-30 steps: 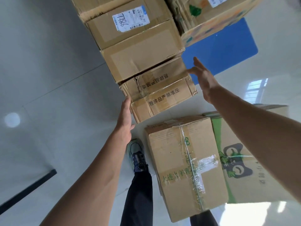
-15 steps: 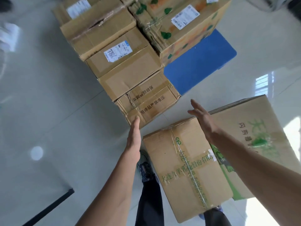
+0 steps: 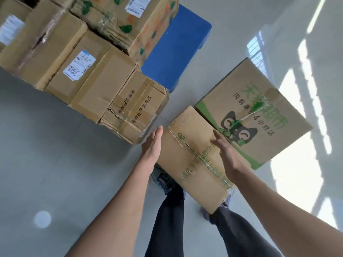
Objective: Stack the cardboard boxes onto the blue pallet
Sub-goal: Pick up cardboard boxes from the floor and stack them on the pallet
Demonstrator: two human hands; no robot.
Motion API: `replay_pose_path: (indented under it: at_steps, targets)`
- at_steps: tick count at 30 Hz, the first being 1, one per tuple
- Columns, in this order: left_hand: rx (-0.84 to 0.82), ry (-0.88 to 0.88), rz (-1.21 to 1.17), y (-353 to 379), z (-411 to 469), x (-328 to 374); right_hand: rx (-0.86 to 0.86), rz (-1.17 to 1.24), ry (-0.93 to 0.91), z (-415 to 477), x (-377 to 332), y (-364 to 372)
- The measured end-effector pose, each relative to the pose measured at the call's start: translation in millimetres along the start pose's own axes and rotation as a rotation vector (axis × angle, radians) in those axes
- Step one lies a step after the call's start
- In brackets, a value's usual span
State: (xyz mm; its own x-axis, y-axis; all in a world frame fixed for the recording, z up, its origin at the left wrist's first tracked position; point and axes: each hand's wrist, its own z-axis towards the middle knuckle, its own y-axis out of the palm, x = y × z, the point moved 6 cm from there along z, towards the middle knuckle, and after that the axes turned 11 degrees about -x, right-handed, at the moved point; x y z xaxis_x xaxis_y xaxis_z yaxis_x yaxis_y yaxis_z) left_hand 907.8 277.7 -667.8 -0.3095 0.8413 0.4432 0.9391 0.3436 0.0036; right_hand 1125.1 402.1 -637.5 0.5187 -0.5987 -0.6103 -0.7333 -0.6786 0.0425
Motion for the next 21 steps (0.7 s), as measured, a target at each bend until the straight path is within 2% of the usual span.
replay_pose_path:
  at_steps: [5,12,16,21]
  targets:
    - [0.016,0.036,0.245,13,17,9,0.181,0.107,0.097,-42,75,-26]
    - [0.042,0.033,0.367,22,43,1,0.376,0.185,0.146,-71,150,-39]
    - [0.105,0.025,0.411,20,50,-2,0.405,0.308,0.133,-69,168,-33]
    - [0.082,0.037,0.369,18,44,-1,0.405,0.454,0.079,-70,168,-27]
